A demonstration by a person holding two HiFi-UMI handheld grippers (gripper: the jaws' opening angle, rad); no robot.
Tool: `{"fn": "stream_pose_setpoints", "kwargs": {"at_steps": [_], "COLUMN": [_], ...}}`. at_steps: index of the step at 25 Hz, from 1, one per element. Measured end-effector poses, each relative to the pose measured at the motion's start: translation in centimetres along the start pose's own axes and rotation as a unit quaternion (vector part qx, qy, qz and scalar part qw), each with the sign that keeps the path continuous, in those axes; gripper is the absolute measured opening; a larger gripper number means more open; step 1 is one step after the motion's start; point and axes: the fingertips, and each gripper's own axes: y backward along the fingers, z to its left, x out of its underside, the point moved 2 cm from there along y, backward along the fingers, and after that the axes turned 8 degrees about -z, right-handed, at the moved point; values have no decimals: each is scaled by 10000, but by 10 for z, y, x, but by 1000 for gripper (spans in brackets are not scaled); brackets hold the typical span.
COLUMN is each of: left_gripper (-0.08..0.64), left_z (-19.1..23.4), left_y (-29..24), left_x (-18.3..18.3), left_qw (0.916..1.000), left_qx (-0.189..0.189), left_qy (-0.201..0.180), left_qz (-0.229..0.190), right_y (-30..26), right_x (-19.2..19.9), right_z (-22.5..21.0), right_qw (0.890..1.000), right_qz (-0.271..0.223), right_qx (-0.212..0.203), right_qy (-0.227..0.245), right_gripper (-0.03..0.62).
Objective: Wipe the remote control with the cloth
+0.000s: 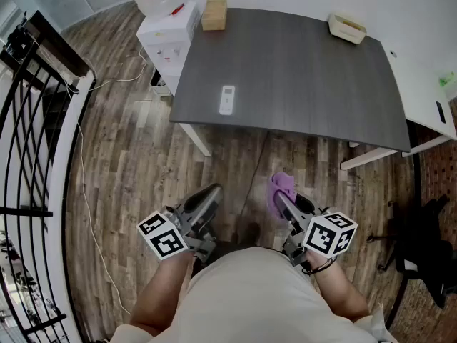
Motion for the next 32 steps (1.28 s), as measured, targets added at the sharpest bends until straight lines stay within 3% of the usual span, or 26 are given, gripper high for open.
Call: {"fn": "stream_pose_setpoints", "kwargs": {"at_steps": [6,10,16,21,26,32], "left_gripper": [9,43,67,66,67,110], "left_z": [28,56,119,181,245,299], "left_y": [-21,-27,-54,-97,-128,-160], "left_x": [3,2,-16,-36,-54,-62], "left_qw": [9970,9936,9913,9874,9773,9657], "left_qx": [-652,-979,-1134,-1204,-1411,-1407], "left_qy": [-327,-250,4,227,457,677], "left_qz": [253,502,668,999,1512,2074], "right_y": [-1,-12,-53,-107,-185,-282], "right_x": [-14,-16,-29,-55,-65,-58], "right_z": [-22,-28,-39,-54,-65,-89], "right_qw": [10000,9999,9997,9982,9944,9840], "right_qz": [18,98,145,199,568,1197], "right_qx": [-14,24,211,561,888,1207], "right_qy": [-5,-64,-5,-81,-43,530], "right_gripper": [101,101,101,101,101,101]}}
